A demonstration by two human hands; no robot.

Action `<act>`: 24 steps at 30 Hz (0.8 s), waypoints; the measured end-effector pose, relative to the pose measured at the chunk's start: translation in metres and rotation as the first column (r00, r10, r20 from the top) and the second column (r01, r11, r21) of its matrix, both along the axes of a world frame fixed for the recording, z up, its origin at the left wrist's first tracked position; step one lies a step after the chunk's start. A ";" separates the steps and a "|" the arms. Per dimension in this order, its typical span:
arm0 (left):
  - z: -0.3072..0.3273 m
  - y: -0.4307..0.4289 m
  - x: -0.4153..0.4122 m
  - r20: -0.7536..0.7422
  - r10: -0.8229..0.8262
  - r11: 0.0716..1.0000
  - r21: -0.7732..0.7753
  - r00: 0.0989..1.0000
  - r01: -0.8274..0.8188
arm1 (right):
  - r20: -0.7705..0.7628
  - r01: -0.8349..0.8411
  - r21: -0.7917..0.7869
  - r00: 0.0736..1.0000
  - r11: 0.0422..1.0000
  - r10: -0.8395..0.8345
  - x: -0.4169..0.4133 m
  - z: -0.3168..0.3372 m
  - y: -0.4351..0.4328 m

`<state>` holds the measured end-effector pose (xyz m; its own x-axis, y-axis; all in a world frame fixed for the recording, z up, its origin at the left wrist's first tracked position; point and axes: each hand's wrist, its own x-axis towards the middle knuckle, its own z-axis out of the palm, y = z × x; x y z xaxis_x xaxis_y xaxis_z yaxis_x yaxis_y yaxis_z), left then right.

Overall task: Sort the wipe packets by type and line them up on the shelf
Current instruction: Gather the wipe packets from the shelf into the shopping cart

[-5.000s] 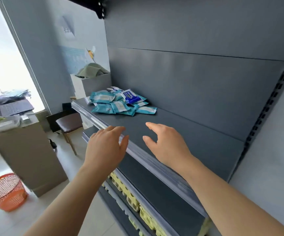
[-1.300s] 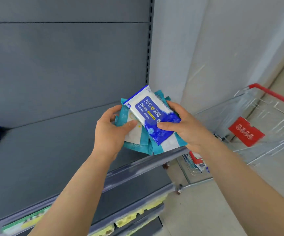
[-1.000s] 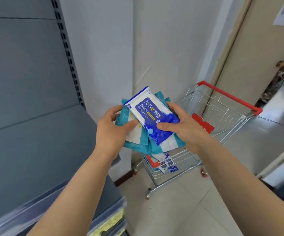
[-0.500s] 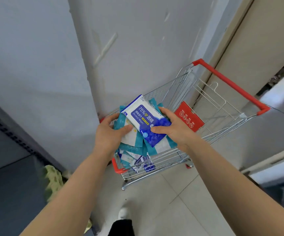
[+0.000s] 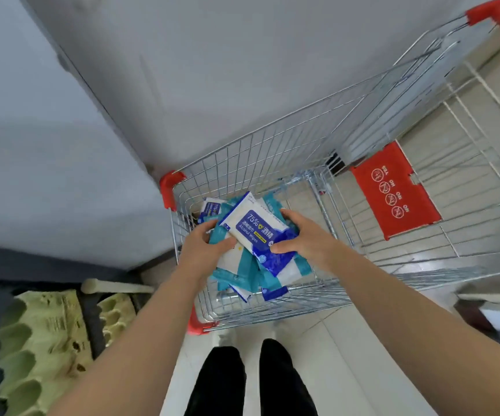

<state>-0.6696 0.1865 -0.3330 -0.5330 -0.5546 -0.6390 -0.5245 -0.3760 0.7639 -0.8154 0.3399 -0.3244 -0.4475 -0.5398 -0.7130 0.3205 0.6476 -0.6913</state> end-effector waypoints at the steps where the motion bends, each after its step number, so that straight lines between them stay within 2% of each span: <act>1: -0.017 0.000 -0.002 0.022 0.007 1.000 0.005 1.000 -0.007 | 0.017 -0.037 0.041 0.999 0.998 0.036 -0.005 -0.018 -0.003; 5: -0.077 0.005 -0.007 0.136 0.022 0.999 0.024 0.990 -0.025 | 0.104 -0.180 0.135 0.980 0.974 0.167 -0.019 -0.089 -0.006; 10: -0.147 0.017 -0.008 0.270 0.055 0.989 0.117 0.961 -0.089 | 0.182 -0.281 0.191 0.952 0.940 0.248 -0.027 -0.161 0.001; 16: -0.197 0.026 0.002 0.396 0.086 0.981 0.124 0.914 -0.146 | 0.197 -0.387 0.208 0.916 0.898 0.349 -0.029 -0.213 -0.001; 18: -0.206 0.026 0.004 0.423 0.066 0.987 0.107 0.904 -0.122 | 0.161 -0.436 0.232 0.899 0.869 0.408 -0.029 -0.228 -0.001; 22: -0.209 0.025 0.003 0.483 -0.033 0.999 0.020 0.875 0.026 | -0.046 -0.507 0.344 0.832 0.791 0.553 -0.023 -0.246 0.003; 24: -0.209 0.024 0.005 0.524 -0.076 0.991 -0.055 0.848 0.123 | -0.154 -0.551 0.429 0.736 0.715 0.659 -0.019 -0.246 0.002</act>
<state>-0.6642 0.2110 -0.5423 -0.1909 -0.5798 -0.7921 -0.8847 -0.2480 0.3947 -0.8343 0.3417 -0.5706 -0.3118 -0.5163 -0.7976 -0.3928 0.8344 -0.3866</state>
